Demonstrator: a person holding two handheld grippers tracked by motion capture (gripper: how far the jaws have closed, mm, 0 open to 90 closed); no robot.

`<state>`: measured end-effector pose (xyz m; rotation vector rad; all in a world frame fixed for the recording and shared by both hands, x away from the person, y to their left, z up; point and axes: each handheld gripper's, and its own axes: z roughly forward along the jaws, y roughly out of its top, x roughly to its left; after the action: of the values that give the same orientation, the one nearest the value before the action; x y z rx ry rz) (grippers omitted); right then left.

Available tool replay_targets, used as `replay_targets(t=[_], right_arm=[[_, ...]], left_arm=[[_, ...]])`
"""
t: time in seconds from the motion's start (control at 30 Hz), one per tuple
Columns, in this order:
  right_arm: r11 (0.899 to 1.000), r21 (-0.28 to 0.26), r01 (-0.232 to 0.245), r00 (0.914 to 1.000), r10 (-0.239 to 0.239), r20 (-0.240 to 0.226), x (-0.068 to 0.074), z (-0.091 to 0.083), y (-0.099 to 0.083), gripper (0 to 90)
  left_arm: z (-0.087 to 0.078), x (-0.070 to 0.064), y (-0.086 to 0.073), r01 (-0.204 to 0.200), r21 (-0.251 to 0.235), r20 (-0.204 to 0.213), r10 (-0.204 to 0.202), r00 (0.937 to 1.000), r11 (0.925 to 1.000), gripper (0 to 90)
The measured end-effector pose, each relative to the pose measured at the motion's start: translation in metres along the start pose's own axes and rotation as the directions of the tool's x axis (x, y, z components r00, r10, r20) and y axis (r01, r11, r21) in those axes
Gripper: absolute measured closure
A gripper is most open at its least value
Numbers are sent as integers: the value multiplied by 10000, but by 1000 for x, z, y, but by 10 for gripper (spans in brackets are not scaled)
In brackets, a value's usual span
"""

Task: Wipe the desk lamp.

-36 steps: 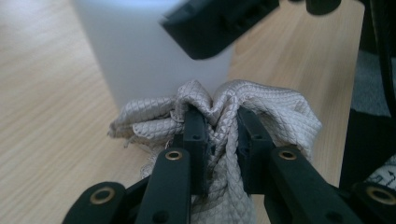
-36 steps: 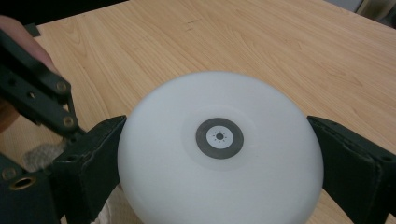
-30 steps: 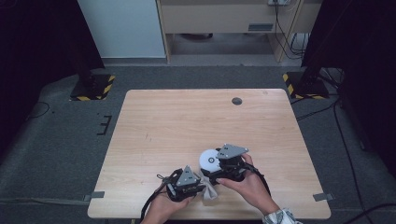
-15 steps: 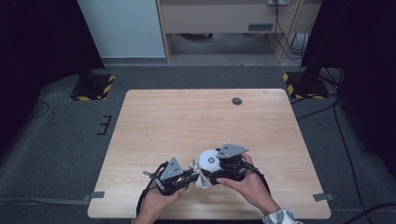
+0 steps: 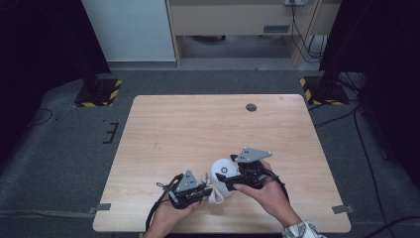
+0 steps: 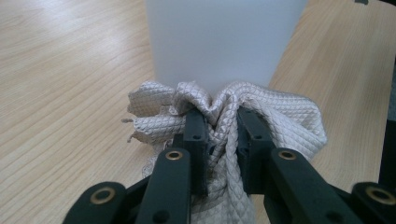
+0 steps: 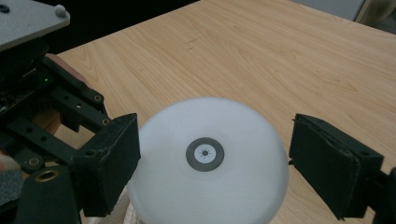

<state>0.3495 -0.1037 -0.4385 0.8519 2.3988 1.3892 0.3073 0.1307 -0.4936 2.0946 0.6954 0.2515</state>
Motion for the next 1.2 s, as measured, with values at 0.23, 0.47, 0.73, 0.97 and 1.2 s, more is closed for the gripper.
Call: replay_targets(t=[0.23,0.47,0.73,0.97,1.2], right_arm=[[9993,-74,-363,9992,362,-194,-3,2,-1,174],[9991,-129,-415,9990,413,-154,-5,1,-2,202],[9990,-189,-404,9991,403,-102,-6,0,-3,223],[9990,-199,-390,9992,388,-80,-7,-1,-3,225],[9991,-231,-369,9993,368,-48,-8,-2,-3,232]], left_arm=[[-11,-3,8,8,-763,67,-3,10000,9971,756],[-21,-3,18,180,-1654,120,-162,9998,9861,756],[-4,-4,9,93,-469,156,-86,9998,9989,754],[23,-4,-5,-87,984,245,63,9997,9951,752],[6,-12,7,-100,-123,483,106,9988,9999,753]])
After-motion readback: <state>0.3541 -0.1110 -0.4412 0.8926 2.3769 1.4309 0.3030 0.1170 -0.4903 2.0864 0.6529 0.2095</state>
